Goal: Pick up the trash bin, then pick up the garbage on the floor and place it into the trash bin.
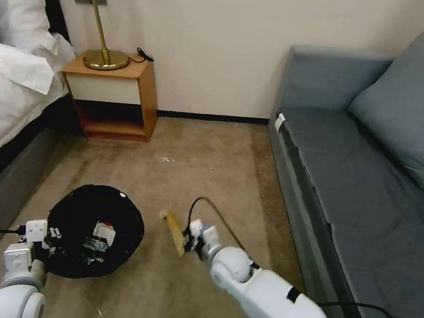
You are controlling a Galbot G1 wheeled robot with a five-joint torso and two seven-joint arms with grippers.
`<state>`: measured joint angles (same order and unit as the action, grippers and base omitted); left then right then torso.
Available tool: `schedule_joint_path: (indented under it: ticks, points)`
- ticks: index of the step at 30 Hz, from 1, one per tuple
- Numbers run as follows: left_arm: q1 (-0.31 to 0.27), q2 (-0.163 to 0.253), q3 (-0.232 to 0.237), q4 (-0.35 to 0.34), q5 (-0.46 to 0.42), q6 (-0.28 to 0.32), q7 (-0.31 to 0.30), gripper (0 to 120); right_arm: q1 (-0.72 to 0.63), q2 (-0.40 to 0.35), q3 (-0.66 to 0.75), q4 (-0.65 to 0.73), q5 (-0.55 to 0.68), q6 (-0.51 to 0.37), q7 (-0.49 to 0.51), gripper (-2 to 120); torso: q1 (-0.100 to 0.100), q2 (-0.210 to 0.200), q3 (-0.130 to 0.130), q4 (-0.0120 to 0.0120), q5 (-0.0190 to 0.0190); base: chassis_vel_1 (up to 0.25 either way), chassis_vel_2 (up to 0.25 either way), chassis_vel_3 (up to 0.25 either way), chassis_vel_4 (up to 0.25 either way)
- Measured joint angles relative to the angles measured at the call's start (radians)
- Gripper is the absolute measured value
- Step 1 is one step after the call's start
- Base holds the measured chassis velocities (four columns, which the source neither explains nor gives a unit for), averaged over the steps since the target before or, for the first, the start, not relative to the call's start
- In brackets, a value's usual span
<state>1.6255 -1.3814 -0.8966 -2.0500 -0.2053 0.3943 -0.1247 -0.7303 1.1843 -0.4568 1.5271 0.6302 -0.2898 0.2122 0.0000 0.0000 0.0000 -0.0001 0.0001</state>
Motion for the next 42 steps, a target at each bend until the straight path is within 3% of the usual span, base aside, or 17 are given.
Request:
schedule_joint_path:
  ticks: [1,2,4,6,7,10,14,22,30,42]
  points:
    - [0.004,-0.002,0.003,-0.002,-0.007,0.005,0.000,3,0.002,-0.011,0.001,0.023,0.001,0.074,-0.012,0,0.000,0.000,0.000,0.0000,0.0000,0.000,0.000,0.000,0.000]
    - [0.004,-0.002,0.003,-0.002,-0.007,0.005,0.000,3,0.002,-0.011,0.001,0.023,0.001,0.074,-0.012,0,0.000,0.000,0.000,0.0000,0.0000,0.000,0.000,0.000,0.000]
    - [0.007,-0.007,0.007,-0.003,-0.011,0.010,0.000,3,0.002,-0.014,0.002,0.044,0.007,0.170,-0.031,0,0.000,0.000,0.000,0.0000,-0.0001,0.000,0.000,0.000,0.000]
    - [0.008,-0.010,0.010,-0.008,-0.025,0.018,0.000,3,0.001,-0.003,-0.003,0.060,0.023,0.297,-0.090,0,0.000,0.000,0.000,0.0001,-0.0001,0.000,0.000,0.000,0.000]
    - [0.008,-0.010,0.010,-0.008,-0.025,0.018,0.000,3,0.001,-0.003,-0.003,0.060,0.023,0.297,-0.090,0,0.000,0.000,0.000,0.0001,-0.0001,0.000,0.000,0.000,0.000]
    - [0.014,-0.011,0.016,-0.028,-0.067,0.030,0.004,3,-0.001,0.024,-0.027,0.055,0.045,0.431,-0.200,0,0.000,0.000,0.000,0.0001,-0.0001,0.000,0.000,0.000,0.000]
    - [0.033,-0.024,0.028,-0.053,-0.079,0.033,0.010,3,-0.002,0.056,-0.056,0.026,0.054,0.506,-0.314,0,0.000,0.000,0.000,0.0001,-0.0001,0.000,0.000,0.000,0.000]
    - [0.045,-0.042,0.037,-0.111,-0.166,0.058,0.017,3,-0.016,0.064,-0.085,-0.006,0.016,0.542,-0.442,0,0.000,0.000,0.000,0.0001,-0.0002,0.000,0.000,0.000,0.000]
    - [0.052,-0.060,0.046,-0.144,-0.195,0.066,0.019,3,-0.059,0.056,-0.084,-0.009,-0.018,0.549,-0.430,0,0.000,0.000,0.000,0.0001,-0.0001,0.000,0.000,0.000,0.000]
    - [0.043,-0.052,0.045,-0.143,-0.194,0.067,0.025,3,-0.079,0.030,-0.066,0.032,-0.022,0.526,-0.453,41,0.000,0.000,0.000,0.0000,-0.0001,0.000,0.000,0.000,0.000]
